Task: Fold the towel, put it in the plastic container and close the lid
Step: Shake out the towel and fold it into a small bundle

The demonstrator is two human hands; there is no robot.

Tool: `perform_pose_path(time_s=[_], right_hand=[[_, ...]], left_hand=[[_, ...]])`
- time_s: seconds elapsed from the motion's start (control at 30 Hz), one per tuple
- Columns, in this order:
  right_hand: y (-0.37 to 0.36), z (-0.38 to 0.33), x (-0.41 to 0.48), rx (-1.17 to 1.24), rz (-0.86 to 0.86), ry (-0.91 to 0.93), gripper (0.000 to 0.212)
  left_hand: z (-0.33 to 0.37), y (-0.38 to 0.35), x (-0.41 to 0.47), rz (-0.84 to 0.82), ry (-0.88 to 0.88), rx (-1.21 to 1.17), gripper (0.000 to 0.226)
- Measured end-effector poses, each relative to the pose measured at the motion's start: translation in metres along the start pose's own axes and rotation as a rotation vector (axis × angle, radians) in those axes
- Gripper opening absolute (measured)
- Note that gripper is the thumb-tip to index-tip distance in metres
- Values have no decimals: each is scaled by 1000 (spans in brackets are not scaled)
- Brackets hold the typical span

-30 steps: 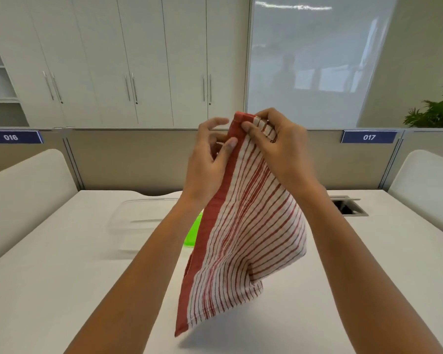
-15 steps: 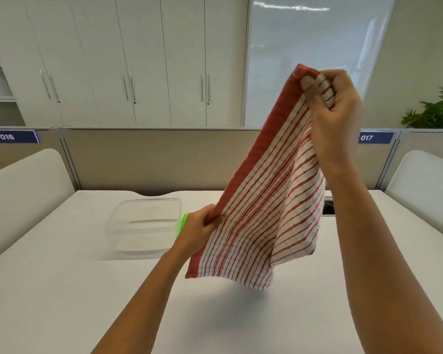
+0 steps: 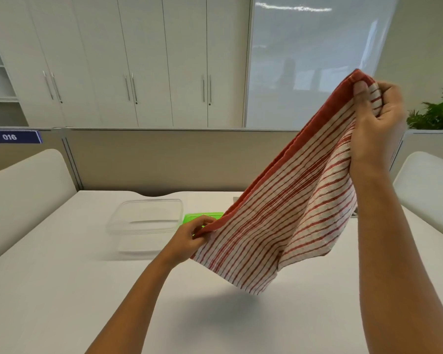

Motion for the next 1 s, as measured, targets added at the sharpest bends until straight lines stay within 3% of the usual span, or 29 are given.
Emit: perform_pose_path(time_s=[0.3, 0.43, 0.6, 0.73, 0.87, 1.0], right_hand=[[3, 2, 2, -13, 16, 3, 13], [17, 14, 2, -21, 48, -27, 13], [34, 44, -2, -48, 32, -65, 17], [37, 67, -9, -120, -7, -68, 32], [37, 90, -18, -234, -54, -67, 43], [42, 103, -29, -342, -45, -61, 45]], left_hand=[[-25, -20, -8, -218, 165, 86, 24], [-30, 26, -7, 36, 173, -6, 18], [-17, 107, -12, 449, 71, -324, 20], [-5, 148, -13, 594, 45, -619, 21], [17, 172, -21, 713, -38, -596, 9], [32, 177, -35, 852, -66, -434, 15]])
Point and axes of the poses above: each hand's wrist, its own x-axis towards the middle knuckle, its own y-axis out of the back of the hand, z = x × y, the point moved 9 cm from there along x, towards the middle knuckle, and after that the axes turned 2 degrees about x, right-handed, at the moved point
